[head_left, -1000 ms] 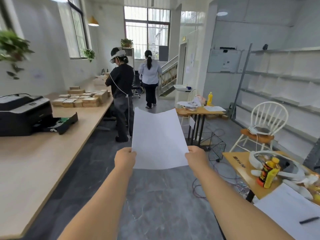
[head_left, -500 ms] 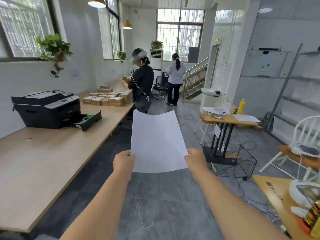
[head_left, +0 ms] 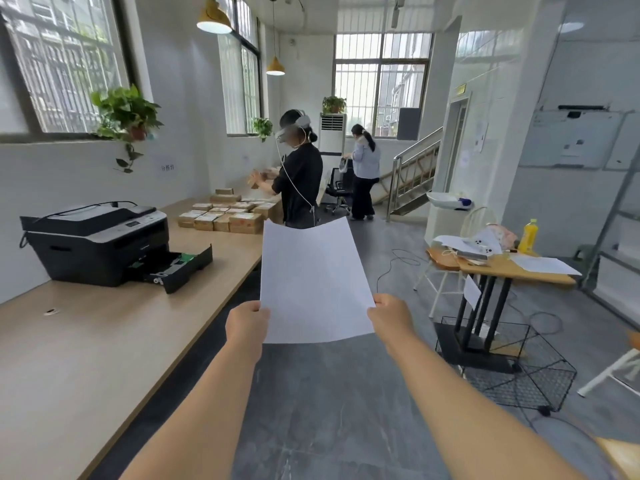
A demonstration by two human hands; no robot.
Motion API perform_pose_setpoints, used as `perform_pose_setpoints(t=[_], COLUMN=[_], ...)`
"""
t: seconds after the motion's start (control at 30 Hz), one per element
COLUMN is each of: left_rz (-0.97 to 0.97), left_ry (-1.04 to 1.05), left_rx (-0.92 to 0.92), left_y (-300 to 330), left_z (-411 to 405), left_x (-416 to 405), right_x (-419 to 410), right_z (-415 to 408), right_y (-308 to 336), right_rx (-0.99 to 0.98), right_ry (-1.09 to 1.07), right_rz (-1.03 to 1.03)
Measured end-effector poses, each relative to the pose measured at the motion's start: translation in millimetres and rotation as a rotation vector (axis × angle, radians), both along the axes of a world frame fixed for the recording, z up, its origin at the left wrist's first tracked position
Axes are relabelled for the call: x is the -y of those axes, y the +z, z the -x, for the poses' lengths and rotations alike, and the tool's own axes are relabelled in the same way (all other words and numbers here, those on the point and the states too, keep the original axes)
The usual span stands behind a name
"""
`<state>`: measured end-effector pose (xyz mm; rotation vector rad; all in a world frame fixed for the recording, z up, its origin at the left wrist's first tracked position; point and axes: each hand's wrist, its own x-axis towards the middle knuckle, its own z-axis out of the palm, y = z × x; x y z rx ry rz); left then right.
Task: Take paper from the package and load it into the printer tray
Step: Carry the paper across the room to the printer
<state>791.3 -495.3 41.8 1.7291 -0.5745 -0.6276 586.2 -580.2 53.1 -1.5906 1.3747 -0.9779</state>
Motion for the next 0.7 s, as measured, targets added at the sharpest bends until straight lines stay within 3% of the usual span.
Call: perform_pose_setpoints(t=[0.7], left_rz=[0.031], left_ry=[0.124], left_rx=[-0.003], left_y=[4], left_z=[-98], left_x=[259], right_x=[282], right_z=[-112], right_y=[7], right_rx=[0.027], right_ry=[0.142], right_rz=[0.02])
